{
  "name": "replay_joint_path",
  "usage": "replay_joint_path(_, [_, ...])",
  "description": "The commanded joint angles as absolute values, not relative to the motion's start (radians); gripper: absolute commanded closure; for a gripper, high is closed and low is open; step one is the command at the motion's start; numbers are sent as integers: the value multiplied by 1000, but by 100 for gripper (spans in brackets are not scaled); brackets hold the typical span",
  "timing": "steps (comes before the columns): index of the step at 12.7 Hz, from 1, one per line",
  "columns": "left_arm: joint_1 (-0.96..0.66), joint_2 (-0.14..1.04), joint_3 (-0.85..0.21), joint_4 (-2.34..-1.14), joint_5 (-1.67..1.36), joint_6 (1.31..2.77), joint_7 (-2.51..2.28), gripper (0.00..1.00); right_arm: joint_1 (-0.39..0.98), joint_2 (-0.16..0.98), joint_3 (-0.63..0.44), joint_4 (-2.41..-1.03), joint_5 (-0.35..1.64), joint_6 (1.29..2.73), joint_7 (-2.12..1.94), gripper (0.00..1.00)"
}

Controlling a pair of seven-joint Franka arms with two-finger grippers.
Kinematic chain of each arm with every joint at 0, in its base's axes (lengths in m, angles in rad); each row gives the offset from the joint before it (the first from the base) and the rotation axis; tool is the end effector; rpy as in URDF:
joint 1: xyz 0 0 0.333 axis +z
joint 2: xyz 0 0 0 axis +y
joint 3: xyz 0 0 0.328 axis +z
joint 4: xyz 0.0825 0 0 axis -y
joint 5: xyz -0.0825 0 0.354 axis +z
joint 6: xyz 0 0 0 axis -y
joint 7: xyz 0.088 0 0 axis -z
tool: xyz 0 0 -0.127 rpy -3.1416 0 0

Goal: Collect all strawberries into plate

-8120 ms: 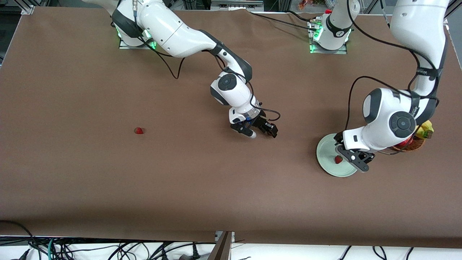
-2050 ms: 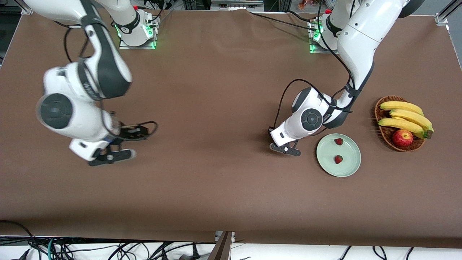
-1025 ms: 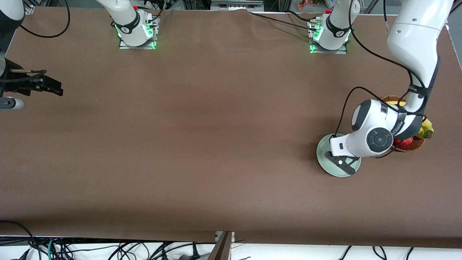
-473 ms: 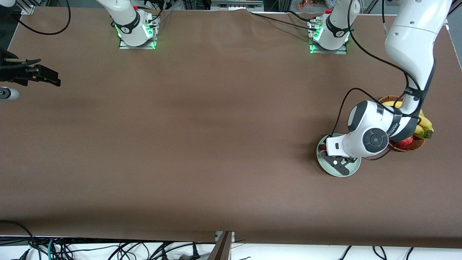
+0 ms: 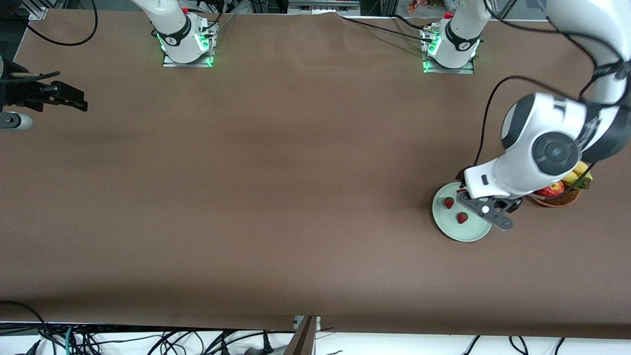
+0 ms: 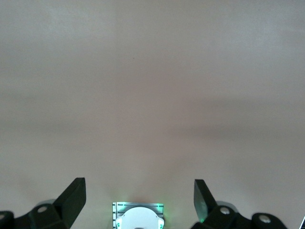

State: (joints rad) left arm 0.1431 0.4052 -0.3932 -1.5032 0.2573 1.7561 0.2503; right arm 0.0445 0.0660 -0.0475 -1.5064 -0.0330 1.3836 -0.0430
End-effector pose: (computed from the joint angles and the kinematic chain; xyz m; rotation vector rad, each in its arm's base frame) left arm 0.6268 -0.0956 0.4393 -2.9281 0.8161 0.1822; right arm 0.5207 -0.0053 0.5956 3.0955 0.0569 -0.2942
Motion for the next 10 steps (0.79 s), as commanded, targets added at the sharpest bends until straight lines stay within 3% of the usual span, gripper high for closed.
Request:
replay_joint_path(1, [141,371,-393,-1390,235,1608,141,0,34,49,-26,-1523,-17,1376,-32,0])
replay_joint_path(4, [150,341,-376,-1231,218,1448,126,0,34,49,-5,-1522,-18,1376,-28,0])
replay_joint_path(5, [134,292,-327,-1250,181,1459,100,0,34,49,-5,-1520,-18,1376,-28,0])
replay_joint_path(6, [82,243,-248,-1317,143,1498,65,0,34,55,-5,-1516,-18,1376,-29,0])
replay_joint_path(8, [0,20,-94,-1614,-21,1622,-13,0,35,69,-11,-1494,-20,1376,-38,0])
replay_joint_path(9, [-2,-50,-92,-1725,-26,1705,-32,0,35,72,-12,-1493,-20,1376,-38,0])
replay_joint_path(10, [-2,-69,-89,-1756,-28,1721,-32,0,35,72,-12,-1491,-20,1376,-40,0])
